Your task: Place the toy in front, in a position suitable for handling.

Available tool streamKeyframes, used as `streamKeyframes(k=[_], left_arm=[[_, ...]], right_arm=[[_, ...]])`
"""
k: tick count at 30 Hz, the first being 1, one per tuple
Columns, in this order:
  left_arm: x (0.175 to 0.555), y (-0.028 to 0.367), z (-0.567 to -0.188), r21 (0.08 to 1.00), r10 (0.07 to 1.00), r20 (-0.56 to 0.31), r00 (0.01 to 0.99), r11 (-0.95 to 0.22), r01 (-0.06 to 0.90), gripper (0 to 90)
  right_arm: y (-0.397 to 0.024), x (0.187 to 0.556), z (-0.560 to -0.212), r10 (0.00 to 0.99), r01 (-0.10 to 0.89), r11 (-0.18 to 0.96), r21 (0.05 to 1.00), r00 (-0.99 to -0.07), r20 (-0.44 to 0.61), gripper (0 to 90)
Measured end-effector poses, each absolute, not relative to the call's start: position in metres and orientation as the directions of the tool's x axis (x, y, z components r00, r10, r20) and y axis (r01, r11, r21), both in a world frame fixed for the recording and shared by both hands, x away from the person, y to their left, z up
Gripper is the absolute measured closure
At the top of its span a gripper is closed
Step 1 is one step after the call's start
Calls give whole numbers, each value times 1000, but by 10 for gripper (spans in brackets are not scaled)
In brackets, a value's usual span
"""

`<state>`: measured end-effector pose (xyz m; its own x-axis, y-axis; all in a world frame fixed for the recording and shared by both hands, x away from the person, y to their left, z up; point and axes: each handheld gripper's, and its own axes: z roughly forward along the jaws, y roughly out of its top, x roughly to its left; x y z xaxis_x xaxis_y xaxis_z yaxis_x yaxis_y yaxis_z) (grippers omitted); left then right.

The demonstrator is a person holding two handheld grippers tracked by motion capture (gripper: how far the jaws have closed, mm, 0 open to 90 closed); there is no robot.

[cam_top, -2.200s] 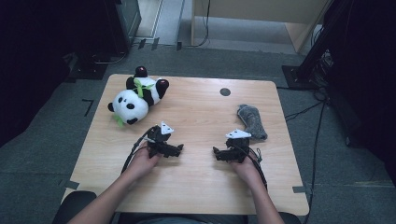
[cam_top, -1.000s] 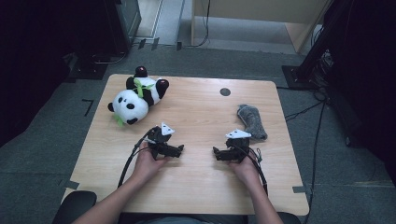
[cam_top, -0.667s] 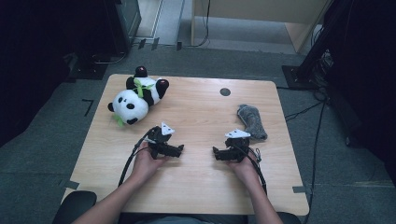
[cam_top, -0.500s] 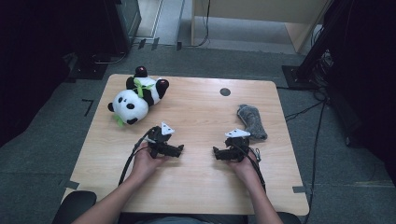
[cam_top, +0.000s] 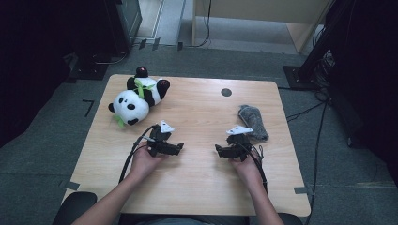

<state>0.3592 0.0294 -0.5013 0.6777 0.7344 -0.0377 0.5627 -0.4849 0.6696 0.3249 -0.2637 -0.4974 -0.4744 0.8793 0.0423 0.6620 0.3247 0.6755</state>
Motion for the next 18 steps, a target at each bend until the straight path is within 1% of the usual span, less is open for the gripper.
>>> streamKeyframes(k=[2,4,5,6,7,9,10,11,13,16,17,18], left_arm=[[359,31,-499,673,736,-38,676,-481,562,152],[361,33,-496,676,738,-53,673,-470,568,153],[362,35,-493,676,738,-70,671,-459,576,156],[362,35,-493,676,738,-70,671,-459,576,156],[363,37,-490,674,739,-83,669,-452,584,157],[364,38,-489,673,737,-88,670,-452,585,158],[364,39,-488,672,738,-88,670,-452,586,158],[364,40,-487,670,736,-84,671,-456,585,158],[365,41,-483,668,735,-73,674,-466,580,159],[367,46,-479,676,736,-76,673,-458,577,166],[368,49,-477,679,727,-88,681,-457,575,188],[369,52,-473,686,719,-116,685,-441,579,206]], right_arm=[[-263,325,-497,878,663,329,672,-477,40,234],[-263,324,-494,870,652,347,674,-493,29,256],[-262,321,-491,863,627,371,685,-504,-6,332],[-262,321,-491,863,627,371,685,-504,-6,332],[-261,319,-489,858,603,382,701,-512,-27,362],[-261,318,-488,855,596,382,707,-519,-25,375],[-261,317,-488,848,600,379,704,-530,-4,412],[-261,317,-488,848,600,379,704,-530,-4,412],[-260,317,-489,838,616,384,688,-546,20,445],[-261,317,-488,836,626,378,682,-547,39,455],[-262,317,-488,834,630,370,683,-550,55,455],[-262,317,-487,835,626,369,687,-547,50,412]])
